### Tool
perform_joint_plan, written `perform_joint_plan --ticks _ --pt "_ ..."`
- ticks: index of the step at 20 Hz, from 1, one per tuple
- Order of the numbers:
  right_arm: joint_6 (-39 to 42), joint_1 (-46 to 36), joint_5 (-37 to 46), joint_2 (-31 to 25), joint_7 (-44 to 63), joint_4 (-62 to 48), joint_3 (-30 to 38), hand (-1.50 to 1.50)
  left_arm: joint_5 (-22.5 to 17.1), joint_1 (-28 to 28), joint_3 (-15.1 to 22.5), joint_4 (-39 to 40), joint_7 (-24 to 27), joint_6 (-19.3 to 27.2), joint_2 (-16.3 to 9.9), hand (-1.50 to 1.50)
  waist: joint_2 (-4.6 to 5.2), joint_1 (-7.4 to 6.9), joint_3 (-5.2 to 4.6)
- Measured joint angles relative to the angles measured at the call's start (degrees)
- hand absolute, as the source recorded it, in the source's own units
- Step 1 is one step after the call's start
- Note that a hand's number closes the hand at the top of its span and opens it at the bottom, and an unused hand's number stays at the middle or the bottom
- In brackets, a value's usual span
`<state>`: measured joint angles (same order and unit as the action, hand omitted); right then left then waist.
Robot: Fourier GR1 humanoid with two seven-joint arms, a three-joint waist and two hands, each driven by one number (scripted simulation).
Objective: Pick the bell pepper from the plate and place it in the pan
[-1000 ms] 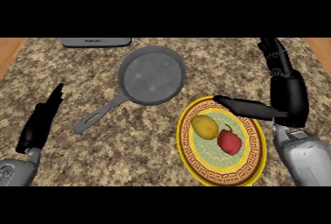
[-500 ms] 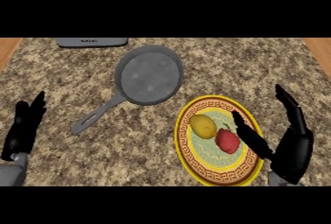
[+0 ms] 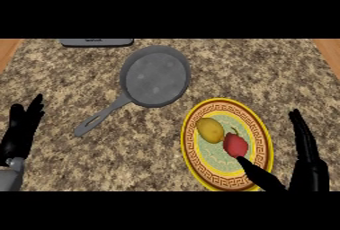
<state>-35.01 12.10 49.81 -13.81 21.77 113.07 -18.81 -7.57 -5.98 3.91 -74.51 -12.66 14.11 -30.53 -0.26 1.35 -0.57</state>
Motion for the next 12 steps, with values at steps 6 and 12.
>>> perform_joint_plan --ticks 6,12 --pt "18.4 -0.8 10.2 -1.7 16.7 2.3 -1.0 -1.5 0.3 -0.1 0.6 -0.9 0.0 -0.3 0.3 0.0 0.34 -1.49 -0.21" --pt "40.0 -8.8 16.3 0.8 33.4 2.9 -4.1 -1.5 0.5 -1.2 1.2 -0.8 -0.3 -1.2 0.5 0.0 0.57 -2.93 -0.05"
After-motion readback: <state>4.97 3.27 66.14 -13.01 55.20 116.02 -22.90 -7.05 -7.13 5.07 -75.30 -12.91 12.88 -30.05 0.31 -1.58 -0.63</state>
